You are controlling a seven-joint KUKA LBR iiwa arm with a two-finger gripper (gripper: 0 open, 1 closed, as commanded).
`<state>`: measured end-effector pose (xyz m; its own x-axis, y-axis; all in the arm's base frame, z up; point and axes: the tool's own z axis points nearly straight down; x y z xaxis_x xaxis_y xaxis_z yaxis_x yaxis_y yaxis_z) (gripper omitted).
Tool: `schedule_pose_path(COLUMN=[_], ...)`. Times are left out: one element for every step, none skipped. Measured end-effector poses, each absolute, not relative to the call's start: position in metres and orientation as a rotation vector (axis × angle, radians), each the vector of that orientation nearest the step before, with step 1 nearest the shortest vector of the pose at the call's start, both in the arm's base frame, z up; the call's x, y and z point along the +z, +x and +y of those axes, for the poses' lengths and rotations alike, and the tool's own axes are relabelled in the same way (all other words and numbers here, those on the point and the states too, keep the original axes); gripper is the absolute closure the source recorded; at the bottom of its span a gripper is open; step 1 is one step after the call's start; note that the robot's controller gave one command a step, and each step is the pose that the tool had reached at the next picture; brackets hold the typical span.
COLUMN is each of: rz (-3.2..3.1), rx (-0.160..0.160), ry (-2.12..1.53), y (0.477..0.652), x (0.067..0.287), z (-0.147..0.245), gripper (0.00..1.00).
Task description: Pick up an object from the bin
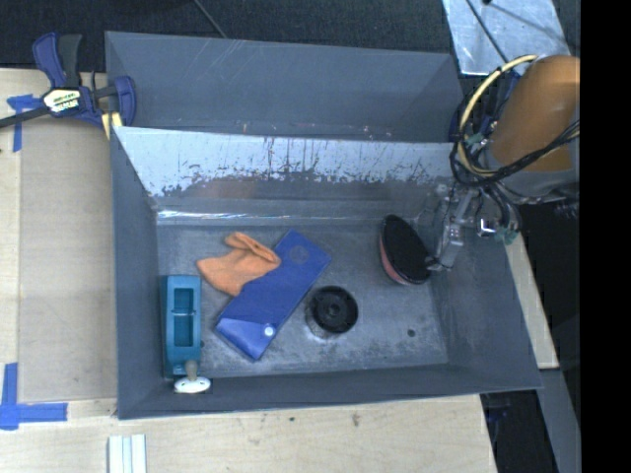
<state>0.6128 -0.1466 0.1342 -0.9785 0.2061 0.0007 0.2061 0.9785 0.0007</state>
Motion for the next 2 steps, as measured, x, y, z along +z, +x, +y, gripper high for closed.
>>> schedule_pose_path(rz=[-3.014, -3.091], rx=[0.000, 0.002], ry=[-0.891, -0.574], y=[0.607, 0.612], x=[0.138, 0.087], z=[-0.145, -0.137], gripper=[0.00, 0.00])
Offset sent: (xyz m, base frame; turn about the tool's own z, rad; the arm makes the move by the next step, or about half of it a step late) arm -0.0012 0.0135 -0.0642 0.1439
